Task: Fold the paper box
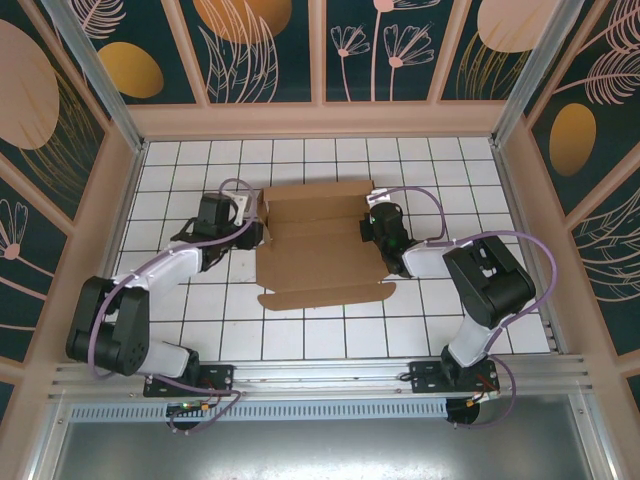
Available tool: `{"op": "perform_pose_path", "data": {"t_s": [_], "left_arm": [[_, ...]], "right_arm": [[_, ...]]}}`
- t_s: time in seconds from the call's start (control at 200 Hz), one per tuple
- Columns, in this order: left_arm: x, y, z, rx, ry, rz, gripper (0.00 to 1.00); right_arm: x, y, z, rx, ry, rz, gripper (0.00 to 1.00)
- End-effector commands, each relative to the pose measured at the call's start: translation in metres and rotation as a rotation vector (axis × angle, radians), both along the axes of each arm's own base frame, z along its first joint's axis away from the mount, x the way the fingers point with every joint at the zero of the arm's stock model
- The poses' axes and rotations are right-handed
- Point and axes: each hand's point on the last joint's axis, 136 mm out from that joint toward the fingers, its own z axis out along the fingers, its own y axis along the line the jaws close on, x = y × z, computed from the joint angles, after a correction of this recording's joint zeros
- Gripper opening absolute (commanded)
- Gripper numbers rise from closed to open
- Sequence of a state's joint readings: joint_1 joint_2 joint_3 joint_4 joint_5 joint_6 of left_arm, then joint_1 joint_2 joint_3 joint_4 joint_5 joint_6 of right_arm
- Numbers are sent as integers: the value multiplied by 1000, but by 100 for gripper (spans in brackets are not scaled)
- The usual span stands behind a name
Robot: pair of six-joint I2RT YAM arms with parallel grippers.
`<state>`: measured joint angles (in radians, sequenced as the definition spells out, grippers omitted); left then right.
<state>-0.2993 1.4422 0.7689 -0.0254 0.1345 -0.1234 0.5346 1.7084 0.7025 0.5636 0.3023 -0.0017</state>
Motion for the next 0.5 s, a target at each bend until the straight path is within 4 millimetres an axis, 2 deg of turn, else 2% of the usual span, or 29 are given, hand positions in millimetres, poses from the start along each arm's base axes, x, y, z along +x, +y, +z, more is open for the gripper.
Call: {"op": "perform_pose_path", "data": {"t_s": [0.0,0.13,0.3,0.495], "left_arm": [[13,-25,12,20,-68,-106,56],[27,-19,9,71,-105,-59,58],[47,-8,21,120,-201,13,59],[51,-22,28,121,-298,-89,61]], "right_arm": [[1,-1,-9,-44,36,10,6],[1,-1,-9,-41,41,13,6],[0,0,-9,-37,45,21,6],[-2,2,-10,-34,50,33,6]]}}
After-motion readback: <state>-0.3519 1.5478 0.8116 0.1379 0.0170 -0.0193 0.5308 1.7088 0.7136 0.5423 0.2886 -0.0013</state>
